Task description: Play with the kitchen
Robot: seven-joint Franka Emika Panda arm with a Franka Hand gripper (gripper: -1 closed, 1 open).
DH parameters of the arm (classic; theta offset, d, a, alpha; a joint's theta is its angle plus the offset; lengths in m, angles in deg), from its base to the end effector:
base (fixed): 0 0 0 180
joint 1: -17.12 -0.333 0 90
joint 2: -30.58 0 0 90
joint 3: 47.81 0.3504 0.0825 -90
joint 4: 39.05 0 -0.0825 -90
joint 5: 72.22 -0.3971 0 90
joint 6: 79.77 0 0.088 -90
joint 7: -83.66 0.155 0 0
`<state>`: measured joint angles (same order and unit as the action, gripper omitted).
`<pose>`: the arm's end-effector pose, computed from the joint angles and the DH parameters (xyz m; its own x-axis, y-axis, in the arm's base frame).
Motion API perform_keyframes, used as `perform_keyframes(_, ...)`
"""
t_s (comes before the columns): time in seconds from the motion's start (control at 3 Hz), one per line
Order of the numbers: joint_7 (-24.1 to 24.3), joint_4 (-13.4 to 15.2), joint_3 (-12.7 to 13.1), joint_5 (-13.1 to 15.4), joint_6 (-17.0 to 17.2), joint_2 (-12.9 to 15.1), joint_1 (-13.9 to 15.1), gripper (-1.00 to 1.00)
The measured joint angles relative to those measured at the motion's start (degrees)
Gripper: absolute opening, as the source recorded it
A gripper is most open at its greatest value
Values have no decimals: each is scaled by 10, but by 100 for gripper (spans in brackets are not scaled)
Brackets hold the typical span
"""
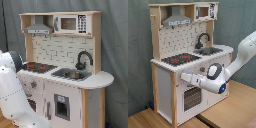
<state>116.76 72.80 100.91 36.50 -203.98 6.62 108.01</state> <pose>0.4045 0.5567 0.3489 -0.1119 0.9385 -0.3266 -0.0215 0.3263 0.9450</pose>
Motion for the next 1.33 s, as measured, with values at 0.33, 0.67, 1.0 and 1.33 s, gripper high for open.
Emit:
perform_keyframes(0.33, 59, 1, 0, 0, -11, 4, 2, -100)
perform_keyframes(0.67, 126, 2, 0, 0, -23, 8, 5, -100)
perform_keyframes(1.0, 196, 2, 0, 0, -35, 12, 8, -100)
perform_keyframes(1.33, 262, 2, 0, 0, -43, 15, 10, -100)
